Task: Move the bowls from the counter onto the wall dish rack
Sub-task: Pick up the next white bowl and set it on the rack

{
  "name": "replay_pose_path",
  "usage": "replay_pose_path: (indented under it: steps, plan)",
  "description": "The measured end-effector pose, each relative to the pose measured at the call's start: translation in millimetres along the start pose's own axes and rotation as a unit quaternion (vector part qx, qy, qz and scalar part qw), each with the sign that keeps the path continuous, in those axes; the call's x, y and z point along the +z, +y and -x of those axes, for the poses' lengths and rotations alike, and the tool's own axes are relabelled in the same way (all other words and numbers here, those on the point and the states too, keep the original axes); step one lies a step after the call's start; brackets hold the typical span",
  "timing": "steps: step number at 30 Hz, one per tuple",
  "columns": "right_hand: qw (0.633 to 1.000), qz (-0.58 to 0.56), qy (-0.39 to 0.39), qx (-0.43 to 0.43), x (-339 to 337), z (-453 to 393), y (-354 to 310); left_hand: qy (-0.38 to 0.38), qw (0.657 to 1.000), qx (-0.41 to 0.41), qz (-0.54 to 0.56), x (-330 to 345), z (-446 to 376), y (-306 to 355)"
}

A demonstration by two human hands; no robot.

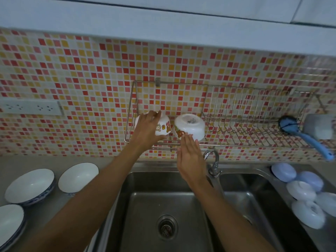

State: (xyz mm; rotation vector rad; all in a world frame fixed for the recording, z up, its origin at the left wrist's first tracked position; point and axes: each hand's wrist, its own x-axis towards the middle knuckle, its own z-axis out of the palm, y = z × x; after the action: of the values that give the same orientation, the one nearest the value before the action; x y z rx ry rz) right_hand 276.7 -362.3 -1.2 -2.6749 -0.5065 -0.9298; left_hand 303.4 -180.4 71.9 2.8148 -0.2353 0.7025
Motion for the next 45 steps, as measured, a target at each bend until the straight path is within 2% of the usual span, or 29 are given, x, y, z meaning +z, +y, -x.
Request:
replay_pose_path:
  steps: [8, 14, 18, 21, 26, 31, 34, 38, 40, 45]
  plan:
    - [0.999, -0.023, 0.026, 0.01, 10.7, 0.4, 2.0, -0.054, 0.998, -0.024, -0.021, 14.0, -9.9, -1.4]
    - [0.999, -0.03, 0.036, 0.008, 11.1, 1.5, 4.0, -0.093, 0.993, -0.062, 0.045, 20.3, -10.8, -1.7]
    - [0.999, -0.039, 0.036, 0.012, 11.5, 1.4, 3.0, -0.006, 0.992, -0.067, 0.104, 21.6, 10.1, -0.8]
    - [0.998, -0.041, 0.033, 0.018, 12.2, 1.2, 2.9, 0.046, 0.998, -0.017, 0.051, 25.1, 29.9, -3.6]
    - [0.998, -0.04, 0.036, 0.014, 13.6, 1.6, 3.4, -0.014, 0.999, -0.011, 0.029, 27.6, 29.5, -12.1]
    - [0.998, -0.045, 0.036, 0.015, 13.6, 1.9, 2.3, -0.136, 0.99, -0.033, 0.035, 23.6, 16.2, -9.8]
    - [0.998, -0.045, 0.033, 0.016, 11.9, 2.1, 1.5, -0.151, 0.988, -0.039, 0.023, 24.8, 14.8, -8.4]
    - [0.997, -0.062, 0.026, 0.029, 2.6, -5.6, 0.7, -0.129, 0.991, -0.034, 0.01, 27.3, 18.2, -8.0]
    - [0.996, -0.071, -0.001, 0.047, -6.9, -16.8, 2.2, -0.114, 0.993, -0.025, 0.01, 26.8, 20.1, -8.7]
    - [0.987, -0.022, -0.152, 0.054, -13.3, -34.7, 12.3, -0.121, 0.992, -0.017, 0.024, 25.8, 22.4, -9.8]
